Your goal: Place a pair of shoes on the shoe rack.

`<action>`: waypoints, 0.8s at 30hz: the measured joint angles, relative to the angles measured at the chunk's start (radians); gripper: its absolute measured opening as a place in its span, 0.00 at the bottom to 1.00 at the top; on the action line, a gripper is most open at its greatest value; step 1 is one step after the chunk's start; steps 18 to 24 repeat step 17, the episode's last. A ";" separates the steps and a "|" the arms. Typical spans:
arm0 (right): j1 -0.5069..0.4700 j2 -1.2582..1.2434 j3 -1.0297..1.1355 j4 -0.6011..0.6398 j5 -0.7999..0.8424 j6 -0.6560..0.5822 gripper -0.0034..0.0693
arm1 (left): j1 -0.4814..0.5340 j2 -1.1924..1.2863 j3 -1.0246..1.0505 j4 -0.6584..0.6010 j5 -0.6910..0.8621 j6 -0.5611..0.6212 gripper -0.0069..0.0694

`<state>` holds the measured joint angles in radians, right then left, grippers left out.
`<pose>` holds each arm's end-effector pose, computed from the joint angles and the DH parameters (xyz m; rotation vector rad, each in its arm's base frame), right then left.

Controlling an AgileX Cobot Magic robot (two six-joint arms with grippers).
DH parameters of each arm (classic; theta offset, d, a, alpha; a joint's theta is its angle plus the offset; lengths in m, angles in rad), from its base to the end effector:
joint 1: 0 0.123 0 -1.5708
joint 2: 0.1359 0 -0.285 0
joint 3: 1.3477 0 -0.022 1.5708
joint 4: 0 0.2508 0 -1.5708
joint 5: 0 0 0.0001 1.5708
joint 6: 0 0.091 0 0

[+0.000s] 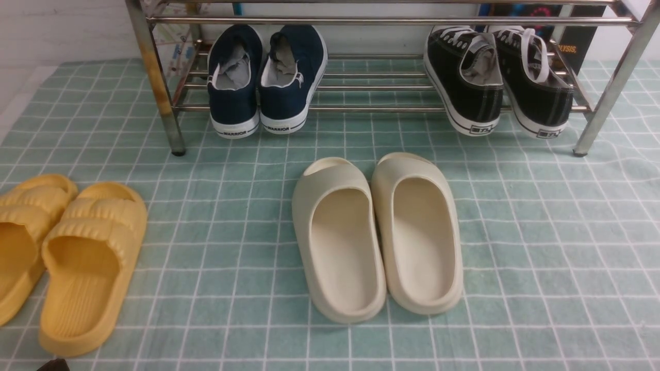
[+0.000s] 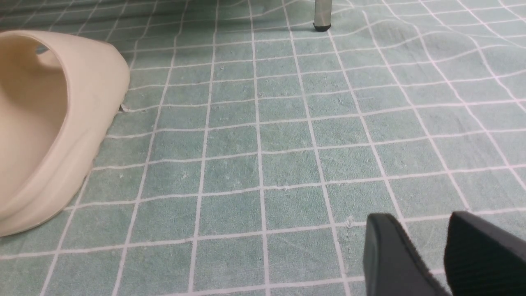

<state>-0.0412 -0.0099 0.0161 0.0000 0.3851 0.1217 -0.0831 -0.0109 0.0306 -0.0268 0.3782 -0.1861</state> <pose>0.0522 -0.0022 0.1737 0.1526 1.8691 0.0554 0.0523 -0.0053 0.1695 -0.1138 1.8834 -0.2109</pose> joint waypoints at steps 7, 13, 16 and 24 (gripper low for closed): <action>0.000 0.000 0.000 0.000 0.000 0.000 0.38 | 0.000 0.000 0.000 -0.004 0.000 0.000 0.08; 0.000 0.000 0.000 0.000 0.000 0.000 0.38 | 0.000 0.000 0.000 -0.004 0.000 0.000 0.09; 0.000 0.000 0.000 0.000 0.000 0.000 0.38 | 0.000 0.000 0.000 -0.004 0.000 0.000 0.10; 0.000 0.000 0.000 0.000 0.000 0.000 0.38 | 0.000 0.000 0.000 -0.004 0.000 0.000 0.10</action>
